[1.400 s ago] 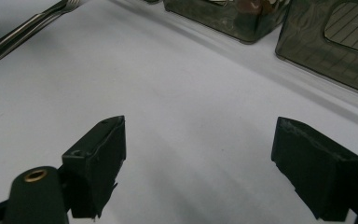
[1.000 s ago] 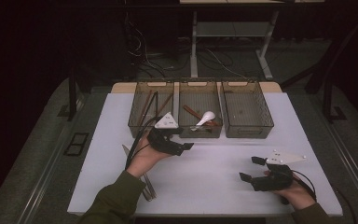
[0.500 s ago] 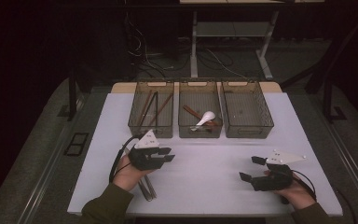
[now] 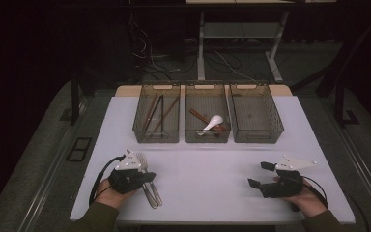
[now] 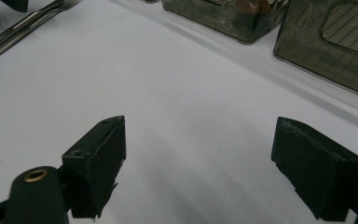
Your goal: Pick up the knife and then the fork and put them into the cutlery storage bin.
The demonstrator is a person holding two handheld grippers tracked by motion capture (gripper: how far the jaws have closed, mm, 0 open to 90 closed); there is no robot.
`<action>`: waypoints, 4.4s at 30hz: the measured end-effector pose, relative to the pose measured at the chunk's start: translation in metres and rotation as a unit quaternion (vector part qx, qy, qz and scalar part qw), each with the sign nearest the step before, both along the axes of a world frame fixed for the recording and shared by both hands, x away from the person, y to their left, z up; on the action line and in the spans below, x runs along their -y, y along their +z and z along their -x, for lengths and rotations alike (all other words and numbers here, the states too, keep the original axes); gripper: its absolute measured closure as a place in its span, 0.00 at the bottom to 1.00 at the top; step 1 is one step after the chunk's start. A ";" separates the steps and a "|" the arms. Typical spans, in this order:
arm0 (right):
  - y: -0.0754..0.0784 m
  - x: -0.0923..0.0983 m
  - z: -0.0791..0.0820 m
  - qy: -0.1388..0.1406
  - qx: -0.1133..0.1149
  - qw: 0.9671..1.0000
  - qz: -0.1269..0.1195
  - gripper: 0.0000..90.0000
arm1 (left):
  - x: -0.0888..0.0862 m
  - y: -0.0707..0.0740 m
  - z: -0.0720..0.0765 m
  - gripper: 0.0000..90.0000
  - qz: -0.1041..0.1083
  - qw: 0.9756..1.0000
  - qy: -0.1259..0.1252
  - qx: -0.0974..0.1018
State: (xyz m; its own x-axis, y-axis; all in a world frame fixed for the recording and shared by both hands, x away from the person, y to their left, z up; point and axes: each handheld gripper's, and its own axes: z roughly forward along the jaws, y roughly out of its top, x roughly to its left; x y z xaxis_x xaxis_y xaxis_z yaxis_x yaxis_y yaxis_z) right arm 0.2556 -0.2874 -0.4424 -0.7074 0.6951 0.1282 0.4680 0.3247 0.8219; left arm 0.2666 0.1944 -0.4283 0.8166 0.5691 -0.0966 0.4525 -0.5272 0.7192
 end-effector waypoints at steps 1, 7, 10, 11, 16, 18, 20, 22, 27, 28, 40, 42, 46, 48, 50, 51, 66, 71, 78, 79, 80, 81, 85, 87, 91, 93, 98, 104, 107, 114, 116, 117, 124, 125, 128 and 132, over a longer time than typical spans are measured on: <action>0.000 0.000 0.000 0.000 0.000 1.000 0.000 0.19 | -0.002 -0.002 0.002 0.99 -0.002 1.000 0.002 -0.005; 0.000 0.000 0.000 0.000 0.000 1.000 0.001 0.19 | -0.006 -0.008 0.009 0.99 -0.022 1.000 -0.002 -0.017; 0.000 0.000 0.000 0.000 0.000 1.000 0.001 0.19 | -0.005 -0.010 0.010 0.99 -0.026 0.999 -0.003 -0.022; 0.000 0.000 0.000 0.000 0.000 1.000 0.001 0.19 | -0.005 -0.011 0.009 0.99 -0.028 0.999 -0.009 -0.019; -0.001 0.000 0.000 0.001 0.001 1.000 0.002 0.19 | 0.000 -0.013 0.008 0.99 -0.034 0.999 -0.015 -0.021; -0.001 0.000 0.000 0.000 0.001 1.000 0.002 0.19 | 0.001 -0.014 0.007 0.99 -0.032 0.999 -0.015 -0.023; -0.001 -0.001 0.000 0.001 0.000 1.000 0.002 0.19 | 0.003 -0.014 0.005 0.99 -0.033 0.999 -0.020 -0.020; -0.001 -0.001 0.000 0.001 0.000 1.000 0.003 0.19 | 0.006 -0.015 0.003 0.99 -0.031 0.999 -0.021 -0.019; -0.001 -0.001 0.000 0.001 0.000 1.000 0.003 0.19 | 0.015 -0.015 -0.005 0.99 -0.029 0.999 -0.029 -0.016; -0.001 -0.001 0.000 0.001 -0.001 1.000 0.003 0.19 | 0.017 -0.015 -0.007 0.99 -0.029 0.999 -0.032 -0.015; -0.001 -0.001 -0.001 0.001 -0.002 1.000 0.003 0.19 | 0.039 -0.016 -0.029 0.99 -0.033 0.998 -0.050 -0.009; -0.001 -0.001 0.000 0.001 -0.001 1.000 0.002 0.19 | 0.044 -0.016 -0.029 0.99 -0.027 0.998 -0.055 -0.015; -0.001 -0.001 -0.001 0.000 -0.002 1.000 0.002 0.19 | 0.054 -0.016 -0.027 0.99 -0.028 0.997 -0.069 -0.013; -0.001 -0.001 -0.001 0.002 -0.002 1.000 0.003 0.19 | 0.059 -0.016 -0.027 0.99 -0.021 0.997 -0.075 -0.019; -0.001 -0.001 0.000 0.003 -0.001 1.000 0.003 0.19 | 0.067 -0.015 -0.024 0.99 -0.017 0.996 -0.088 -0.021; -0.001 -0.001 0.000 0.003 -0.001 1.000 0.003 0.19 | 0.072 -0.015 -0.023 0.99 -0.020 0.995 -0.097 -0.019; -0.001 -0.001 -0.001 0.002 -0.001 1.000 0.003 0.19 | 0.112 -0.017 -0.044 0.99 -0.035 0.994 -0.106 0.004; -0.001 -0.001 -0.001 0.003 -0.001 1.000 0.003 0.19 | 0.121 -0.018 -0.062 0.99 -0.031 0.995 -0.097 0.001; -0.001 0.000 -0.001 0.003 -0.001 1.000 0.002 0.19 | 0.130 -0.018 -0.078 0.99 -0.028 0.996 -0.083 0.001; -0.001 0.000 -0.001 0.003 -0.001 1.000 0.002 0.19 | 0.130 -0.018 -0.079 0.99 -0.030 0.996 -0.084 0.002; -0.001 0.000 0.000 0.003 -0.001 1.000 0.002 0.19 | 0.129 -0.017 -0.079 0.99 -0.029 0.996 -0.084 0.002; -0.001 0.000 0.000 0.004 -0.001 1.000 0.002 0.19 | 0.128 -0.016 -0.079 0.99 -0.026 0.996 -0.084 0.003; -0.001 0.000 0.000 0.004 0.000 1.000 0.003 0.19 | 0.113 -0.005 -0.080 0.90 -0.017 0.997 -0.079 0.007; -0.001 0.000 0.000 0.004 0.001 1.000 0.004 0.19 | 0.101 0.001 -0.081 0.84 -0.016 0.997 -0.077 0.011; -0.001 -0.001 0.000 0.006 0.001 1.000 0.006 0.19 | 0.069 0.007 -0.086 0.73 -0.017 0.998 -0.057 0.024; -0.001 -0.001 0.000 0.006 0.000 1.000 0.007 0.19 | 0.053 0.007 -0.089 0.69 -0.026 0.998 -0.045 0.025; -0.001 -0.002 0.000 0.008 0.001 1.000 0.008 0.19 | 0.029 0.001 -0.094 0.66 -0.032 0.998 -0.051 0.016; -0.002 -0.002 0.000 0.008 -0.001 1.000 0.007 0.19 | 0.034 -0.007 -0.095 0.68 -0.038 0.996 -0.083 0.012; -0.002 -0.002 0.000 0.009 -0.001 1.000 0.007 0.19 | 0.039 -0.013 -0.096 0.70 -0.049 0.994 -0.093 0.008; -0.002 -0.001 0.000 0.008 -0.003 1.000 0.005 0.19 | 0.040 -0.014 -0.094 0.83 -0.055 0.993 -0.103 0.007; -0.002 -0.001 -0.001 0.007 -0.003 1.000 0.003 0.19 | 0.041 -0.012 -0.092 0.85 -0.064 0.991 -0.116 0.006; -0.002 0.000 -0.001 0.006 -0.004 1.000 0.002 0.19 | 0.041 -0.012 -0.091 0.86 -0.065 0.990 -0.123 0.005; -0.002 0.000 -0.003 0.009 -0.006 1.000 -0.008 0.19 | 0.046 -0.013 -0.081 0.92 -0.054 0.986 -0.160 0.002; -0.002 0.000 -0.003 0.009 -0.006 1.000 -0.008 0.19 | 0.047 -0.014 -0.080 0.92 -0.051 0.985 -0.164 0.002; -0.002 0.000 -0.004 0.009 -0.003 1.000 -0.011 0.19 | 0.049 -0.014 -0.079 0.93 -0.051 0.984 -0.172 0.002; -0.002 0.001 -0.004 0.010 -0.009 1.000 -0.014 0.19 | 0.051 -0.013 -0.079 0.93 -0.049 0.983 -0.179 0.002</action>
State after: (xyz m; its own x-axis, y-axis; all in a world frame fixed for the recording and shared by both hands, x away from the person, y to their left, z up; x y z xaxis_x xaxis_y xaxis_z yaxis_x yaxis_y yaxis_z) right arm 0.2596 -0.2886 -0.4441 -0.7189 0.6764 0.1600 0.4767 0.3122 0.8218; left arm 0.3456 0.1434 -0.4412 0.9665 0.2513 -0.0515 0.2221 -0.7192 0.6583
